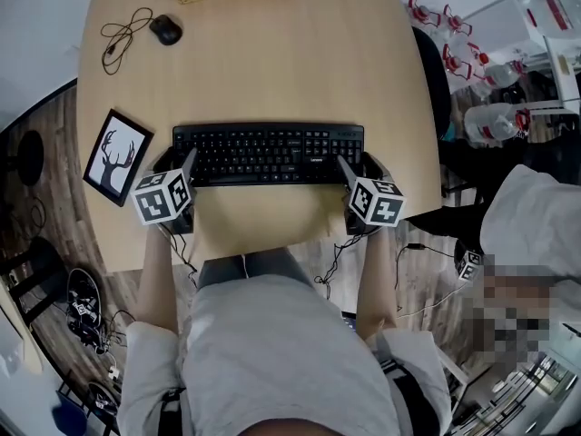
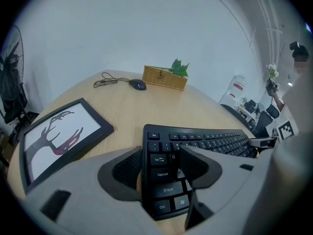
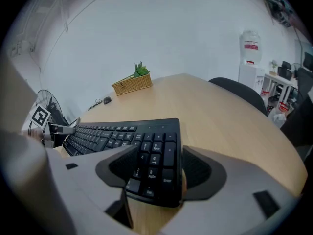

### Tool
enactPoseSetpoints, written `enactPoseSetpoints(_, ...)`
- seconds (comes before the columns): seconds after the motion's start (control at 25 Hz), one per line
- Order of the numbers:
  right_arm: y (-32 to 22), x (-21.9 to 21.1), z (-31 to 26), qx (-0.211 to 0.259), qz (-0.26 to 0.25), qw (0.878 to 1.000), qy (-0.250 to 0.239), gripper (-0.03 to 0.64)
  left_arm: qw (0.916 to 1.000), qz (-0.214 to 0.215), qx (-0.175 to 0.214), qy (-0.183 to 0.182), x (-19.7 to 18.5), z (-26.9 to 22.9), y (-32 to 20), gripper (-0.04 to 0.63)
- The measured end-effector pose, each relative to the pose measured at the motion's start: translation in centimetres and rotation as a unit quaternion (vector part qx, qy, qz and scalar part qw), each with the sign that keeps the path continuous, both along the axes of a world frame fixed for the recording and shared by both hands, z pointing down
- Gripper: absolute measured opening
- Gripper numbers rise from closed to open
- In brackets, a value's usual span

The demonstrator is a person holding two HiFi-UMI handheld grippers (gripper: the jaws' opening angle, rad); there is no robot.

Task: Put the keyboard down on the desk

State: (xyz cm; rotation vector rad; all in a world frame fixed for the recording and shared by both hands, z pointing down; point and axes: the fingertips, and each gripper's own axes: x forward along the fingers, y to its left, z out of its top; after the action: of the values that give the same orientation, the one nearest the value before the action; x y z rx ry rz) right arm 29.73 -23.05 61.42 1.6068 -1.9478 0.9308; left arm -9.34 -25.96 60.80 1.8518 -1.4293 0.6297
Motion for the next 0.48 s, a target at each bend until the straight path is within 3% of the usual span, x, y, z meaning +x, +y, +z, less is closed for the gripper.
enactPoseSetpoints(0.2, 0.1, 0.2, -1.9, 0.045, 0.026, 0.998, 0.018, 0.253, 0.9995, 0.004, 0.032, -0.003, -0.1, -1.3, 0.0, 0.233)
enactPoseSetpoints(0.28, 0.4, -0.1, -3.5, 0.069, 0.027, 0.997, 0.011, 0.233, 0.9980, 0.012, 0.059, -0.018, -0.2, -2.6, 0.1, 0.201)
enactPoseSetpoints(0.36, 0.7, -0.3, -5.1, 0.092, 0.035, 0.995, 0.013, 0.069, 0.9955, 0.014, 0.087, -0.036, -0.3, -4.0, 0.2, 0.117)
enactPoseSetpoints(0.4, 0.9, -0.5, -5.9, 0.102, 0.037, 0.994, 0.016, 0.026, 0.9938, 0.014, 0.101, -0.044, -0.4, -4.8, 0.4, 0.078)
enactPoseSetpoints(0.48, 1.3, -1.3, -7.5, 0.122, 0.030, 0.992, 0.014, 0.016, 0.9903, 0.019, 0.126, -0.054, -0.4, -6.3, 0.6, 0.022)
